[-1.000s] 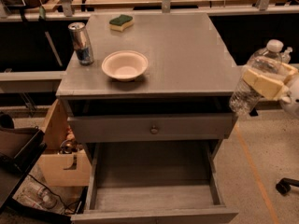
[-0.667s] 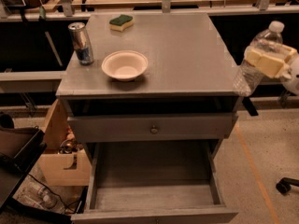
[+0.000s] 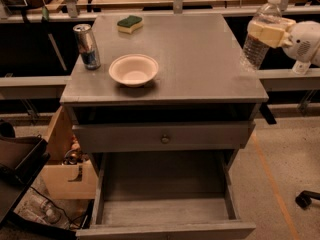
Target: Pick water bottle from middle drawer and place on counter
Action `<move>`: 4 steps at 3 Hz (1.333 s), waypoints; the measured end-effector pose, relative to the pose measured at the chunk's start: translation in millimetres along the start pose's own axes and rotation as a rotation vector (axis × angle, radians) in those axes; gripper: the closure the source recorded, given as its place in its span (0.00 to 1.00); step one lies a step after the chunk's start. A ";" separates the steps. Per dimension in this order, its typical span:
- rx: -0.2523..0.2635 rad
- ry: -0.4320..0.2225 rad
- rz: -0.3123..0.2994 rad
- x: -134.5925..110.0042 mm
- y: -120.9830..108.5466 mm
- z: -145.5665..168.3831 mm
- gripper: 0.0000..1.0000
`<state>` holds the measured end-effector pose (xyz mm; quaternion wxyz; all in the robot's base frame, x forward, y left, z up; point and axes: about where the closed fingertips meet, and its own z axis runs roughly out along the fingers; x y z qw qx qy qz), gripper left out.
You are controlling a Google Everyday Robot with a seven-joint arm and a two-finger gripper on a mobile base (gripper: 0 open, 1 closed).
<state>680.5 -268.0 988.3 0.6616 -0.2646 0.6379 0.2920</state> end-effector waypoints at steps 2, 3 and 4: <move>-0.061 0.006 -0.042 -26.2 -34.8 70.6 1.00; -0.081 -0.004 -0.041 -22.3 -43.7 88.2 1.00; -0.076 0.011 -0.046 -11.1 -53.3 96.8 1.00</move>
Offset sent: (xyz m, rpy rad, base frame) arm 0.1160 0.0243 0.0463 -0.0464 -0.0546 0.0787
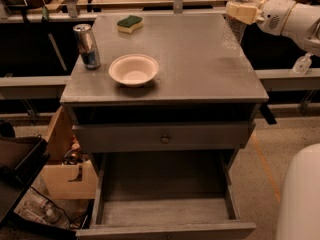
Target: Pick water bottle from middle drawer and place on counter
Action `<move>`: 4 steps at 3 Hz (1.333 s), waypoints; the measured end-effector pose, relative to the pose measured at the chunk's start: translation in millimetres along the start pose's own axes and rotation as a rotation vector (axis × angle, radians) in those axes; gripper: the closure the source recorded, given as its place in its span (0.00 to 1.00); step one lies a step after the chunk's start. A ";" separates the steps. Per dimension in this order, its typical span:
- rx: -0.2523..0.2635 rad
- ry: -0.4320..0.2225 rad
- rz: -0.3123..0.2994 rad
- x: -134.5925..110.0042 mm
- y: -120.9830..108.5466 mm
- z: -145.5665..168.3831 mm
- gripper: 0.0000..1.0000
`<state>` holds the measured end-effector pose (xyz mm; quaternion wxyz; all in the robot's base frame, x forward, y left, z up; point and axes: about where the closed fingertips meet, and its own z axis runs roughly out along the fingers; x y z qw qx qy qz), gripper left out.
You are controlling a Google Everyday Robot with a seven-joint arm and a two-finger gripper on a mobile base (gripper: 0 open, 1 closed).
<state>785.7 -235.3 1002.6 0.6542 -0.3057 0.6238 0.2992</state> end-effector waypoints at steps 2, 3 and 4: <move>0.000 0.029 -0.007 31.3 -12.7 14.5 1.00; -0.023 0.019 -0.008 38.9 -11.5 25.8 1.00; -0.044 0.009 -0.011 41.6 -8.8 35.0 1.00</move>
Offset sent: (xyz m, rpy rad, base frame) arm 0.0351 -0.0026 -0.0427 -0.0323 0.0108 0.0036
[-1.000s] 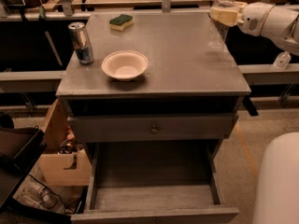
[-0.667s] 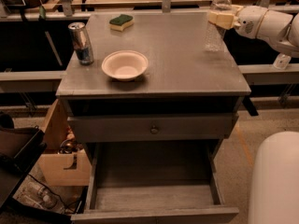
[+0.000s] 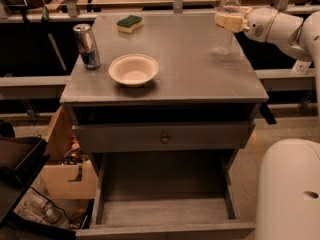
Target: Pick water bottle from middle drawer and place on counter
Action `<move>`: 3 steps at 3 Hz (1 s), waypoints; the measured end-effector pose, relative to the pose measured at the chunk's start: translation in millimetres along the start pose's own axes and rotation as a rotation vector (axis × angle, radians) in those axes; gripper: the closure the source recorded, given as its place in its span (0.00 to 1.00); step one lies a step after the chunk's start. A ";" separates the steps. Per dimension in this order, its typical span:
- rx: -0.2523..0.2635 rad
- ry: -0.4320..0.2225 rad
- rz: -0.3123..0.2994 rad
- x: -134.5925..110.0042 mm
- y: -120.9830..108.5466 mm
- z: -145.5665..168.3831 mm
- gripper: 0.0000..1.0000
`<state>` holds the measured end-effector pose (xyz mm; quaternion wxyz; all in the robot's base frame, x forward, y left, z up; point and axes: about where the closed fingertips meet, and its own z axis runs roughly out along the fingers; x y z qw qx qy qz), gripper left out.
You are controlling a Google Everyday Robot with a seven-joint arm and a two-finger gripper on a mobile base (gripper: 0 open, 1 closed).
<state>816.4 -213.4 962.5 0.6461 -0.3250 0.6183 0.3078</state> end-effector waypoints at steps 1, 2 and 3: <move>-0.017 0.000 0.009 6.6 1.2 7.5 1.00; -0.025 0.004 0.033 19.0 -0.1 13.8 1.00; -0.034 0.007 0.060 33.4 -1.1 19.5 1.00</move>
Offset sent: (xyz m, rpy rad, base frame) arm 0.0221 0.0020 -0.0294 0.0268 0.0533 0.0268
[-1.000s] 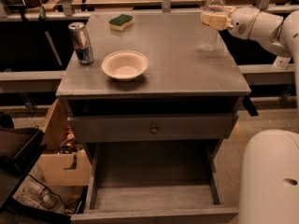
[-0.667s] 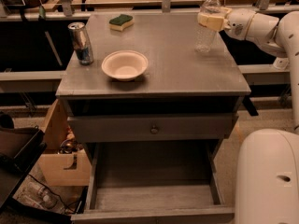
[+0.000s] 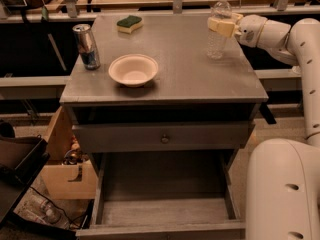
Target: Pick water bottle from middle drawer and place on counter
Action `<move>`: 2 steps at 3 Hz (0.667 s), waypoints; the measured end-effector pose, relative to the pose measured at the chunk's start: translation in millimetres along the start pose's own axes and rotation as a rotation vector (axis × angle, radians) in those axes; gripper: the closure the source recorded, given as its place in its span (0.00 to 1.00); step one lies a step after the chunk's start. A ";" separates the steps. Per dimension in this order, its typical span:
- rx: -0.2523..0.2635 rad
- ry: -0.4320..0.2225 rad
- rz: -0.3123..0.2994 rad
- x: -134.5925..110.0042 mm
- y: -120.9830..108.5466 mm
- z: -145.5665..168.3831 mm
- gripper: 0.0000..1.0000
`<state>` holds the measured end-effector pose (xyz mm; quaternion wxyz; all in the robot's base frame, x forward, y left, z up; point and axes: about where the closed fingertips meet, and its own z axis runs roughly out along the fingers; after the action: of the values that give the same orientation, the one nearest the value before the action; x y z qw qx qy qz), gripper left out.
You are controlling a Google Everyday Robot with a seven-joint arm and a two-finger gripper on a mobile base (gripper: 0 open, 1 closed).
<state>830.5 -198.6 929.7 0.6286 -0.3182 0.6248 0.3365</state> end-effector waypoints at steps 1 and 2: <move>0.000 0.000 0.000 -1.7 0.1 0.1 0.84; 0.000 0.000 0.000 -2.4 0.1 0.1 0.61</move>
Offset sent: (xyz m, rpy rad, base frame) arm 0.0000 0.0001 0.0016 0.0000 0.0000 0.0001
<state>830.5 -198.5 932.1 0.6286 -0.3183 0.6248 0.3365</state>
